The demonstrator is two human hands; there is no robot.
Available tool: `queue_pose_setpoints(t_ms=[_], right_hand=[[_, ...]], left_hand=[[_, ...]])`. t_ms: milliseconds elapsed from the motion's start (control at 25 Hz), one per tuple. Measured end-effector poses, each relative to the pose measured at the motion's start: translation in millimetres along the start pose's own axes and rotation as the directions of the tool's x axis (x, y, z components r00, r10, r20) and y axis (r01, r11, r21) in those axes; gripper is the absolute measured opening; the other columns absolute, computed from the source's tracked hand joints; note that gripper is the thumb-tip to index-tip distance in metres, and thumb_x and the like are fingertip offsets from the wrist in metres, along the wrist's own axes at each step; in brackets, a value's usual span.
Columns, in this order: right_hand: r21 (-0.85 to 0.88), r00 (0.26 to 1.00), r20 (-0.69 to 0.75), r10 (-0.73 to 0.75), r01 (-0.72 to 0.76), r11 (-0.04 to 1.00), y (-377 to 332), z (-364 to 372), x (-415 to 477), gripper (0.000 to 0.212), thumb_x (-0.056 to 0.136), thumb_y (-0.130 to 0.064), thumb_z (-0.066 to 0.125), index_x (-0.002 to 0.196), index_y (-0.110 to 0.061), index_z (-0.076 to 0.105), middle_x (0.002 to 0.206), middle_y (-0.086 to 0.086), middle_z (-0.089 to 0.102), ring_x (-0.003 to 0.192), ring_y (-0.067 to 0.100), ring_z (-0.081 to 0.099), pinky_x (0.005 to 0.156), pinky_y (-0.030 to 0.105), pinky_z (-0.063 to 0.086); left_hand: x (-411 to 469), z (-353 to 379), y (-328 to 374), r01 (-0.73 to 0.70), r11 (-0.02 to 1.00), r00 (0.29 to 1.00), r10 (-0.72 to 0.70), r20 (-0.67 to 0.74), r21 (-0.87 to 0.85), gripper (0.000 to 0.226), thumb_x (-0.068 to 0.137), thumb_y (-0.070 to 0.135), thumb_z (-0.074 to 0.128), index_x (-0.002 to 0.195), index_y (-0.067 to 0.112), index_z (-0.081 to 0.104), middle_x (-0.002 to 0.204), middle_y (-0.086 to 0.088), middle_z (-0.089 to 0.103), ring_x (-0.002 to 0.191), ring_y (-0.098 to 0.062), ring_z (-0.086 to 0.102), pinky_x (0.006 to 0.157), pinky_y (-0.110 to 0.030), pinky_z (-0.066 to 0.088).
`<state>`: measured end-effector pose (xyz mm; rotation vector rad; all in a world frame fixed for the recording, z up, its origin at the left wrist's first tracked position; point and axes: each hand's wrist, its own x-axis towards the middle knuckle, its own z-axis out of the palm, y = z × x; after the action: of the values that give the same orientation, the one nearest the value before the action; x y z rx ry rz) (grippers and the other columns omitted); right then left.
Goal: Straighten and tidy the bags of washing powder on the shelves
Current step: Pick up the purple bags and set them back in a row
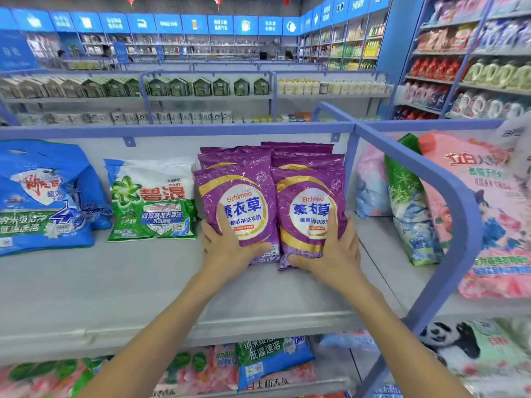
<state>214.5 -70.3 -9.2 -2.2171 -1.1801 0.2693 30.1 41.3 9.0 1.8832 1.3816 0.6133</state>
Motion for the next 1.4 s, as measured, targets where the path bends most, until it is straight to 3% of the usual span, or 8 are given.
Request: queue_pose_setpoints(t_ms=[400,520,680,840,1000,1160,1280,1400], right_hand=[[-0.097,1.000,0.018,0.025,-0.023,0.995,-2.7,10.0,11.1,0.118,0.079,-0.080,0.058,0.158,-0.037,-0.018,0.161,0.016,-0.036,0.151,0.036,-0.025,0.122,0.055,-0.006],[-0.167,0.998,-0.041,-0.055,0.047,0.985,1.0,13.2,-3.4,0.108,0.085,-0.078,0.052,0.160,-0.034,-0.013,0.163,0.011,-0.033,0.152,0.032,-0.025,0.122,0.056,-0.004],[-0.258,0.994,0.003,-0.108,0.105,0.961,-1.0,18.5,-9.0,0.093,0.097,-0.064,0.044,0.160,-0.030,-0.016,0.167,0.007,-0.024,0.153,0.034,-0.022,0.122,0.055,-0.007],[-0.250,0.996,0.002,-0.084,0.082,0.965,-3.3,22.8,-8.5,0.090,0.099,-0.061,0.044,0.160,-0.031,-0.015,0.168,0.005,-0.021,0.153,0.035,-0.020,0.122,0.056,-0.008],[-0.161,0.988,-0.086,-0.131,0.116,0.980,-4.6,16.7,-13.3,0.083,0.096,-0.050,0.060,0.162,-0.024,0.017,0.170,0.008,0.010,0.156,0.036,0.004,0.125,0.052,0.004],[0.139,0.953,-0.219,-0.208,0.242,0.960,-12.3,-1.1,-39.8,0.045,0.092,-0.021,0.070,0.135,-0.010,0.063,0.141,0.009,0.060,0.131,0.026,0.054,0.106,0.023,0.034],[0.122,0.961,-0.082,-0.263,0.271,0.955,-14.6,1.8,-70.7,0.045,0.095,-0.031,0.068,0.135,-0.013,0.063,0.146,0.007,0.057,0.138,0.023,0.050,0.115,0.037,0.037],[0.060,0.936,0.058,-0.348,0.345,0.937,-20.9,13.6,-110.9,0.053,0.099,-0.046,0.057,0.144,-0.018,0.055,0.154,0.002,0.049,0.145,0.021,0.040,0.119,0.042,0.033]], left_hand=[[6.1,-2.6,-0.1,-0.072,0.986,0.997,0.071,0.009,0.148,0.133,0.070,0.070,0.078,0.158,0.042,-0.018,0.163,-0.016,-0.031,0.153,-0.043,-0.012,0.121,-0.061,0.008],[-4.3,7.1,-10.2,-0.157,0.920,0.983,0.181,-0.034,0.359,0.123,0.079,0.068,0.072,0.158,0.038,-0.017,0.158,-0.017,-0.042,0.150,-0.044,-0.027,0.122,-0.060,-0.002],[-7.9,15.8,-24.8,-0.302,0.832,0.949,0.309,0.063,0.466,0.088,0.104,0.051,0.045,0.159,0.032,-0.021,0.162,-0.019,-0.033,0.150,-0.044,-0.027,0.123,-0.055,-0.008],[-1.1,12.4,-32.4,-0.353,0.811,0.932,0.347,0.103,0.466,0.085,0.104,0.052,0.042,0.159,0.034,-0.019,0.165,-0.020,-0.028,0.150,-0.044,-0.027,0.123,-0.055,-0.008],[-11.3,-1.7,-32.0,-0.390,0.815,0.919,0.372,0.128,0.429,0.084,0.103,0.046,0.052,0.162,0.034,-0.007,0.168,-0.017,-0.020,0.153,-0.042,-0.020,0.124,-0.051,-0.005],[-32.2,-38.4,-40.0,-0.393,0.852,0.920,0.369,0.134,0.345,0.069,0.101,0.038,0.057,0.161,0.029,0.023,0.171,-0.014,0.005,0.156,-0.038,-0.004,0.125,-0.048,0.003],[-72.1,-53.8,-50.0,-0.375,0.845,0.925,0.367,0.095,0.383,0.059,0.104,0.035,0.054,0.157,0.017,0.036,0.167,-0.017,0.022,0.157,-0.031,0.008,0.125,-0.041,0.001],[-127.3,-63.0,-70.2,-0.213,0.875,0.970,0.244,-0.017,0.434,0.059,0.106,0.041,0.047,0.157,0.014,0.035,0.166,-0.019,0.024,0.156,-0.033,0.010,0.126,-0.043,0.003]])
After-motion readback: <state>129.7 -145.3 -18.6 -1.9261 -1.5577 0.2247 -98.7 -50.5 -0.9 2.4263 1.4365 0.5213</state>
